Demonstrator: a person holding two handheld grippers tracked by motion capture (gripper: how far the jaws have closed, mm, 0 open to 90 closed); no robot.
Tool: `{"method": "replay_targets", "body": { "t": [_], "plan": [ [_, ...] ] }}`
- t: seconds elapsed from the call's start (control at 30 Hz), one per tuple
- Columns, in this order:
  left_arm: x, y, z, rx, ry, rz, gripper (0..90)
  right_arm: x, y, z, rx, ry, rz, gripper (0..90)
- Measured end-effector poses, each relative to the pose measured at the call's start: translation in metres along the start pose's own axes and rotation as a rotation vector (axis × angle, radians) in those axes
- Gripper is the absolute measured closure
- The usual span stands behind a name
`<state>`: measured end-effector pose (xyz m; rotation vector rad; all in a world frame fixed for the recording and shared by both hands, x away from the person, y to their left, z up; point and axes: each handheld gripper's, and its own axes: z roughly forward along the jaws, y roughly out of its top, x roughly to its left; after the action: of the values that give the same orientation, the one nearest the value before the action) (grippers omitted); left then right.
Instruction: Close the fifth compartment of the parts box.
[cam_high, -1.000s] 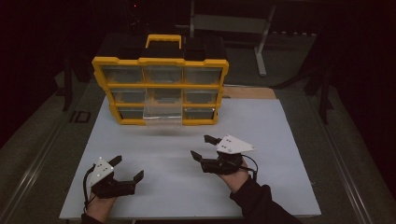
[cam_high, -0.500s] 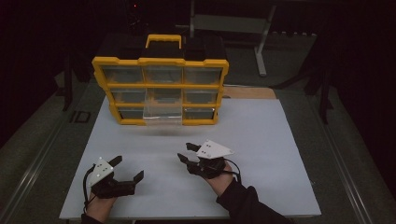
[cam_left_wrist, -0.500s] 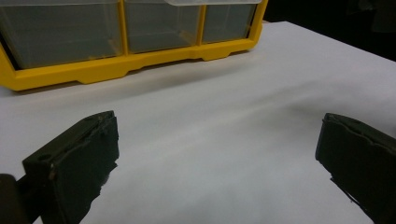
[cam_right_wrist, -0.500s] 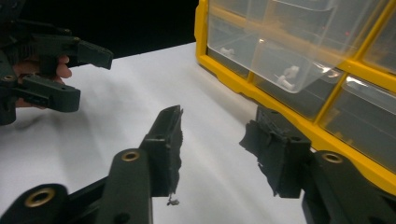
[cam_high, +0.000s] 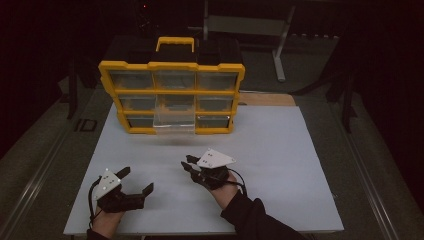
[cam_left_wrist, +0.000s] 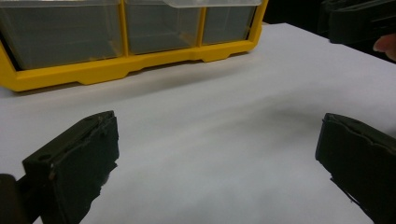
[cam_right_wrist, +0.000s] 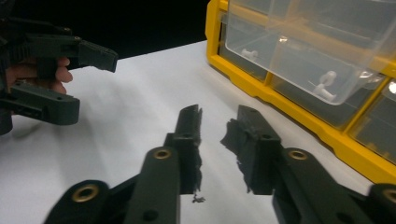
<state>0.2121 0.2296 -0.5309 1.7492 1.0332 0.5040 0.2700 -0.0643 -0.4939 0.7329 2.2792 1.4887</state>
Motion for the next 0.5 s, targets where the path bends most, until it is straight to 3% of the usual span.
{"method": "replay_targets", "body": {
  "t": [0.3,0.5],
  "plan": [
    [0.0,0.0,0.0,-0.002,-0.004,0.0,0.0,0.001,0.004,0.014,-0.006,-0.002,-0.012,87.4],
    [0.0,0.0,0.0,-0.001,-0.005,-0.001,0.0,0.002,0.008,0.023,-0.009,-0.023,-0.037,89.3]
  ]
}}
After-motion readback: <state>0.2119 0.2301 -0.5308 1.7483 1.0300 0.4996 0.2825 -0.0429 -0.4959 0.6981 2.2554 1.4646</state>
